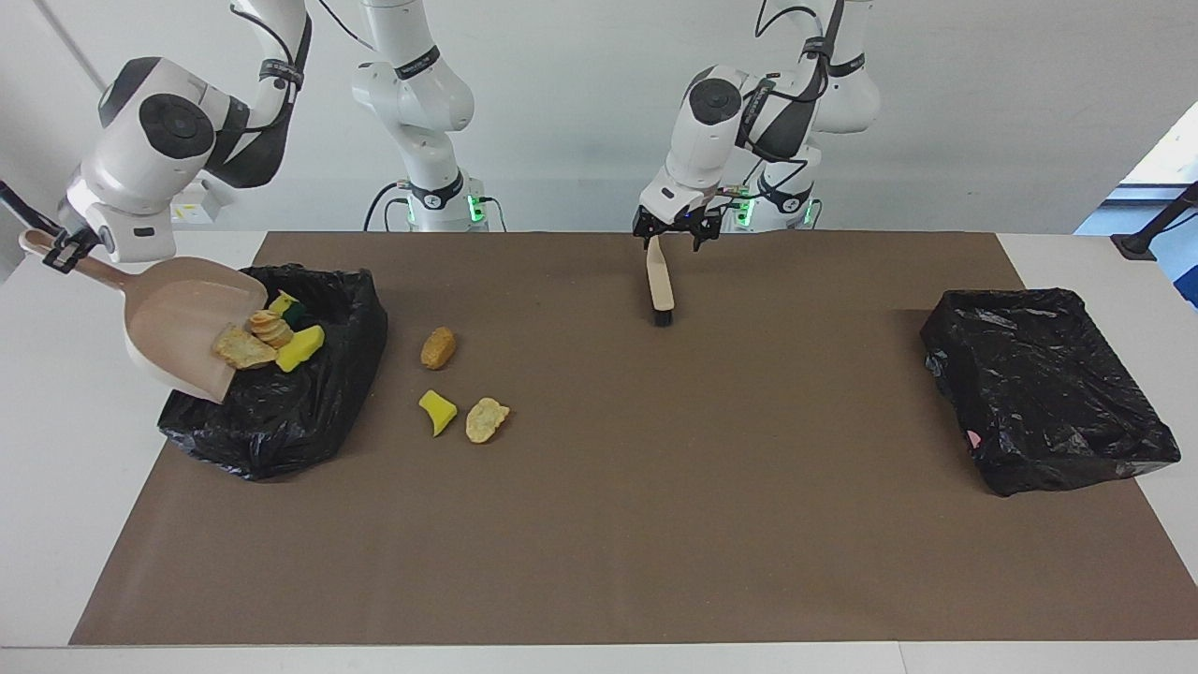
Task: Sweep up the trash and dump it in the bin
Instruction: 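Tip the dustpan with the right gripper to dump trash into the bag, then bring the empty dustpan back toward the table center with the right gripper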
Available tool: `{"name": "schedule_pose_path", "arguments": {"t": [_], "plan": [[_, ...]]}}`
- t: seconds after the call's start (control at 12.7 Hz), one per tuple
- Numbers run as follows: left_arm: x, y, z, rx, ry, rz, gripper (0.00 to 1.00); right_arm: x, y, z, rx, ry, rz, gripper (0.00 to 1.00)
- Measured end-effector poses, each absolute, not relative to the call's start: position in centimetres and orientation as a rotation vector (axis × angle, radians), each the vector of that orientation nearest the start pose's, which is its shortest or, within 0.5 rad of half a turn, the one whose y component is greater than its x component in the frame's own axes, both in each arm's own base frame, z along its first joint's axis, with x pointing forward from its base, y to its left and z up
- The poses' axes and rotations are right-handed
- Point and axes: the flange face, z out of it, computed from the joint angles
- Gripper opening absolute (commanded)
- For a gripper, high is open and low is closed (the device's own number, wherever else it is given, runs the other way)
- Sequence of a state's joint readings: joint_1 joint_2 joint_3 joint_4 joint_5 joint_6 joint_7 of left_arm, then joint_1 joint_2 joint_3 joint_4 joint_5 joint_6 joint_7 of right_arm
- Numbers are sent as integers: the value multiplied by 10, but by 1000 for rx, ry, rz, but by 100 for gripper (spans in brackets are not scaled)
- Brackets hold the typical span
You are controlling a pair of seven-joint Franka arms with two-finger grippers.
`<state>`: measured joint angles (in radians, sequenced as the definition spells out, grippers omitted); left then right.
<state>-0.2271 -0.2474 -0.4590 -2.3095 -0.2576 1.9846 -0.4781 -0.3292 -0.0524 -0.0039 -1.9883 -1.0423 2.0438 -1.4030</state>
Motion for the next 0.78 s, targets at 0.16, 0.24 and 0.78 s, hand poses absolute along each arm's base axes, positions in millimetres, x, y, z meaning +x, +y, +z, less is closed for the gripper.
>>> {"name": "schedule_pose_path", "arguments": {"t": [0.16,0.24,0.78], "plan": [[386,-281,462,-3171,141,198,100,517,-227,525,1646,1598,-855,0],[405,-267,474,-3158,143,159,100,517,-226,529,1631,1591,-859,0],[499,-137,542,-3161,250,130,100,509,-174,606,1593,1485,-863,0]]}}
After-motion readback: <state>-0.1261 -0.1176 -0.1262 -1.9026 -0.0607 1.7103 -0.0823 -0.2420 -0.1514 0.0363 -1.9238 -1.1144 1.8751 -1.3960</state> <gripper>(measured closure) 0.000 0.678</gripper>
